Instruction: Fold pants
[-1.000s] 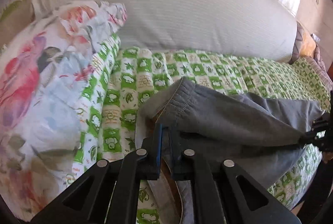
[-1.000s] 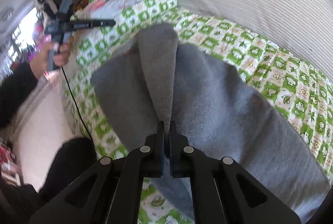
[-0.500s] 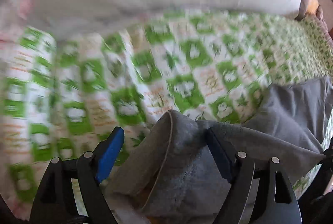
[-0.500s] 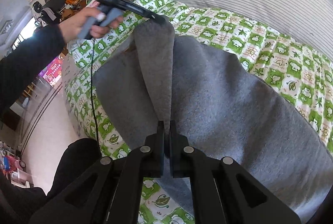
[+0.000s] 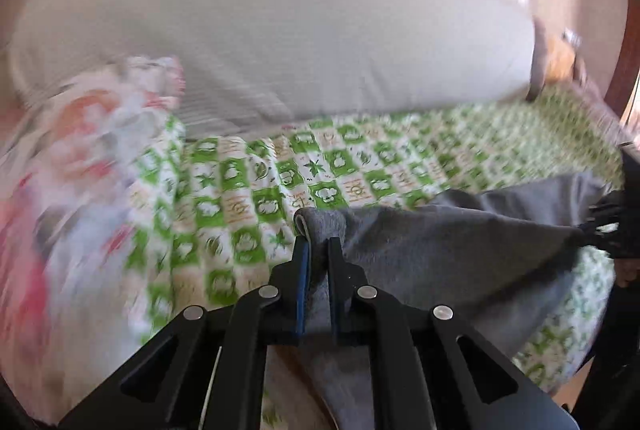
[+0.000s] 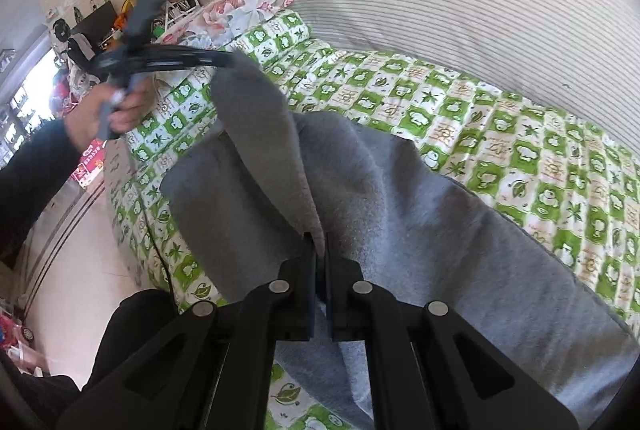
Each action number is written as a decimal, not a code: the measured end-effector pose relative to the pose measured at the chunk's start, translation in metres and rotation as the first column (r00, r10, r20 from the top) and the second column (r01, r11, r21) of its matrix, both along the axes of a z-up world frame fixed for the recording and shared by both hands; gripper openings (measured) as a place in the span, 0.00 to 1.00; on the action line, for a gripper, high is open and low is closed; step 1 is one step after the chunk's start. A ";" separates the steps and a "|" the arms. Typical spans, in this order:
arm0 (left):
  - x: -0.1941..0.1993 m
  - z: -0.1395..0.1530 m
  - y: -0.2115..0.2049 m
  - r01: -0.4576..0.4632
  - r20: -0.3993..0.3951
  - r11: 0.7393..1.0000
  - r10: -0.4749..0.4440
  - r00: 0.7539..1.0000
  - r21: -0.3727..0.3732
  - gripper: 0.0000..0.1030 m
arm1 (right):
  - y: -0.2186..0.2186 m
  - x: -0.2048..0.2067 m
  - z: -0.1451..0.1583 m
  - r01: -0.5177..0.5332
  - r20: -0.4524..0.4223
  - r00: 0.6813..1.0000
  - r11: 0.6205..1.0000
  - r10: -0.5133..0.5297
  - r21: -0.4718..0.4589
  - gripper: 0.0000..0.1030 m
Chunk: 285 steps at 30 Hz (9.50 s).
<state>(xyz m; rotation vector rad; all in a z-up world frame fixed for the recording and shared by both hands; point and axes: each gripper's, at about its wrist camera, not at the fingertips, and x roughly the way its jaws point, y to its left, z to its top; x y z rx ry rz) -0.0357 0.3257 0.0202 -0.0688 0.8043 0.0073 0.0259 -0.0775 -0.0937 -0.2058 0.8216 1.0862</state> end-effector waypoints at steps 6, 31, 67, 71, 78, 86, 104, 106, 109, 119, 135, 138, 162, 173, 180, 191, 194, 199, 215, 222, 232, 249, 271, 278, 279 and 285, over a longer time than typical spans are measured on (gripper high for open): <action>-0.068 -0.018 -0.009 -0.040 0.034 0.996 0.043 0.998 -0.080 0.07 | -0.001 -0.010 -0.016 -0.009 -0.024 1.000 0.999 0.008 -0.037 0.04; -0.128 -0.071 -0.023 -0.323 -0.136 0.894 0.295 0.946 -0.311 0.70 | -0.013 -0.018 -0.026 0.029 -0.188 0.982 0.999 -0.031 -0.015 0.50; -0.126 -0.112 0.001 -0.660 -0.267 0.692 0.603 0.751 -0.293 0.47 | 0.106 0.143 -0.070 0.280 -0.322 0.897 0.953 -0.303 -0.116 0.45; -0.139 -0.069 -0.005 -0.673 -0.164 0.702 0.654 0.739 -0.232 0.57 | 0.048 0.113 -0.025 0.260 -0.249 0.932 0.965 -0.262 -0.043 0.46; -0.085 -0.051 -0.089 -0.410 -0.113 0.891 0.395 0.912 -0.196 0.57 | -0.066 0.051 -0.011 0.292 -0.190 0.935 0.955 -0.298 -0.058 0.46; 0.011 -0.078 -0.251 0.129 -0.146 0.991 -0.126 0.981 0.015 0.64 | -0.214 0.032 -0.028 0.538 -0.244 0.805 0.839 -0.541 -0.087 0.46; 0.060 -0.126 -0.306 0.377 -0.340 0.915 -0.313 0.887 0.141 0.23 | -0.380 0.064 -0.075 0.881 -0.345 0.420 0.468 -0.840 -0.067 0.36; 0.063 -0.123 -0.307 0.380 -0.343 0.917 -0.319 0.884 0.125 0.09 | -0.381 0.069 -0.078 0.888 -0.323 0.407 0.453 -0.854 -0.077 0.04; 0.061 -0.106 -0.309 0.392 -0.317 0.913 -0.341 0.885 0.113 0.04 | -0.383 0.068 -0.066 0.888 -0.304 0.430 0.459 -0.850 -0.027 0.04; 0.046 -0.126 -0.335 0.497 -0.397 0.867 -0.448 0.801 0.023 0.03 | -0.404 0.062 -0.075 0.889 -0.369 0.413 0.456 -0.832 -0.033 0.05; 0.165 -0.056 -0.422 0.563 -0.278 0.826 -0.549 0.788 -0.036 0.45 | -0.453 0.026 -0.076 0.938 -0.410 0.327 0.346 -0.852 0.028 0.36; 0.193 -0.054 -0.461 0.603 -0.281 0.796 -0.592 0.756 -0.055 0.46 | -0.471 0.022 -0.088 0.953 -0.478 0.285 0.300 -0.831 0.048 0.36; 0.337 -0.117 -0.695 0.812 -0.425 0.574 -0.765 0.484 -0.110 0.20 | -0.496 0.039 -0.132 0.956 -0.667 0.294 0.198 -0.685 0.218 0.10; 0.346 -0.105 -0.690 0.749 -0.385 0.660 -0.708 0.592 -0.063 0.17 | -0.516 0.051 -0.150 0.977 -0.784 0.213 0.139 -0.583 0.162 0.14; 0.311 -0.072 -0.644 0.718 -0.306 0.688 -0.710 0.634 -0.106 0.41 | -0.521 0.030 -0.129 0.963 -0.756 0.261 0.107 -0.600 0.248 0.61; 0.350 -0.105 -0.677 0.679 -0.388 0.729 -0.651 0.653 -0.082 0.41 | -0.513 0.071 -0.128 0.971 -0.717 0.239 0.138 -0.655 0.197 0.47; 0.369 -0.123 -0.692 0.693 -0.425 0.712 -0.665 0.614 -0.114 0.41 | -0.517 0.075 -0.134 0.970 -0.732 0.241 0.131 -0.637 0.205 0.42; 0.377 -0.130 -0.709 0.744 -0.431 0.654 -0.715 0.551 -0.133 0.41 | -0.519 0.073 -0.139 0.967 -0.741 0.251 0.123 -0.623 0.223 0.41; 0.350 -0.059 -0.671 0.755 -0.258 0.626 -0.775 0.577 -0.195 0.08 | -0.500 0.055 -0.094 0.924 -0.634 0.365 0.183 -0.682 0.335 0.14; 0.301 -0.008 -0.599 0.734 -0.086 0.637 -0.766 0.637 -0.236 0.08 | -0.465 0.042 -0.041 0.841 -0.566 0.527 0.290 -0.634 0.457 0.14; 0.219 0.013 -0.476 0.680 0.070 0.670 -0.695 0.715 -0.298 0.08 | -0.377 0.013 0.016 0.642 -0.420 0.765 0.532 -0.488 0.552 0.14; 0.139 -0.074 -0.306 0.434 -0.005 0.794 -0.482 0.876 -0.425 0.08 | -0.189 -0.004 -0.013 0.410 -0.407 0.883 0.805 -0.233 0.428 0.14; 0.111 -0.141 -0.225 0.238 -0.132 0.841 -0.340 0.931 -0.486 0.28 | -0.087 0.010 -0.071 0.289 -0.452 0.877 0.931 -0.163 0.225 0.49; 0.076 -0.121 -0.212 0.128 -0.123 0.840 -0.225 0.967 -0.527 0.50 | -0.117 0.011 -0.051 0.326 -0.427 0.883 0.909 -0.194 0.260 0.50; 0.073 -0.121 -0.213 0.112 -0.130 0.836 -0.213 0.968 -0.537 0.51 | -0.124 0.013 -0.049 0.339 -0.423 0.882 0.904 -0.208 0.262 0.50; 0.073 -0.146 -0.243 -0.001 -0.258 0.841 -0.165 0.952 -0.541 0.54 | -0.162 0.037 -0.041 0.458 -0.374 0.855 0.861 -0.358 0.222 0.50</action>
